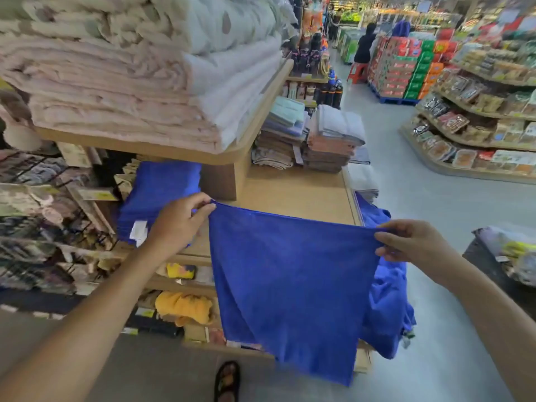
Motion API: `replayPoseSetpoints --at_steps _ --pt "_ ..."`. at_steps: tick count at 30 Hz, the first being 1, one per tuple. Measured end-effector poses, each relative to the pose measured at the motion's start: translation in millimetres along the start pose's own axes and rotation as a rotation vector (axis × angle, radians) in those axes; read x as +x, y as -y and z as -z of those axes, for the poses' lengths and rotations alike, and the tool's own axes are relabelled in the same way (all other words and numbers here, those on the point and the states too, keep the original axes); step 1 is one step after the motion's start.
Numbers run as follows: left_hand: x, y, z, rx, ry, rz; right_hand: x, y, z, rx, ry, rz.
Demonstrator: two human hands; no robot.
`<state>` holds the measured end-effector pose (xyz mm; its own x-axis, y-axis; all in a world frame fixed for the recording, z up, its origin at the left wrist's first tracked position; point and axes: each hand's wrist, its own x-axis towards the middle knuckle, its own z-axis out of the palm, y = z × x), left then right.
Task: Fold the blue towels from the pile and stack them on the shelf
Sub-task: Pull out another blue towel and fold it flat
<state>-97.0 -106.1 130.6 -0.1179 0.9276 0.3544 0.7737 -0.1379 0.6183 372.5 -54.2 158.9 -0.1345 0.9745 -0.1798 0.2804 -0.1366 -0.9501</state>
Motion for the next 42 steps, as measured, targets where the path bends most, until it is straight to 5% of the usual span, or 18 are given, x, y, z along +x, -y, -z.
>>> replayPoseSetpoints --at_steps 5,9,15,22,26,29,32,36,42 --pt "41.7 11.4 -45.3 -0.455 -0.011 0.32 47.8 -12.7 -23.8 0.099 -0.099 0.027" --pt "92.9 20.9 -72.0 -0.583 -0.057 0.436 95.9 -5.5 -36.3 0.127 -0.206 0.041" --pt "146.7 40.9 -117.4 -0.524 -0.045 0.483 163.1 -14.0 -56.4 0.068 -0.31 -0.02" --pt "104.9 40.7 -130.6 -0.305 0.049 0.394 170.0 -49.0 -90.5 -0.338 -0.171 -0.098" --pt "16.4 40.6 -113.7 -0.393 -0.01 0.357 112.4 -71.0 -97.6 -0.193 -0.305 0.075" --pt "-60.8 51.7 -112.8 -0.433 -0.014 0.538 46.1 -106.2 -93.2 -0.122 -0.406 0.118" --pt "-112.0 62.8 -128.1 -0.429 0.142 0.783 -5.7 -156.3 -94.5 -0.096 -0.467 -0.021" --pt "-121.1 69.9 -145.9 -0.935 0.185 1.135 -20.8 -198.5 -109.7 0.06 -0.22 -0.413" --pt "-105.5 64.6 -157.2 -1.222 0.19 1.206 -4.1 -202.2 -122.8 0.466 -0.169 -0.453"
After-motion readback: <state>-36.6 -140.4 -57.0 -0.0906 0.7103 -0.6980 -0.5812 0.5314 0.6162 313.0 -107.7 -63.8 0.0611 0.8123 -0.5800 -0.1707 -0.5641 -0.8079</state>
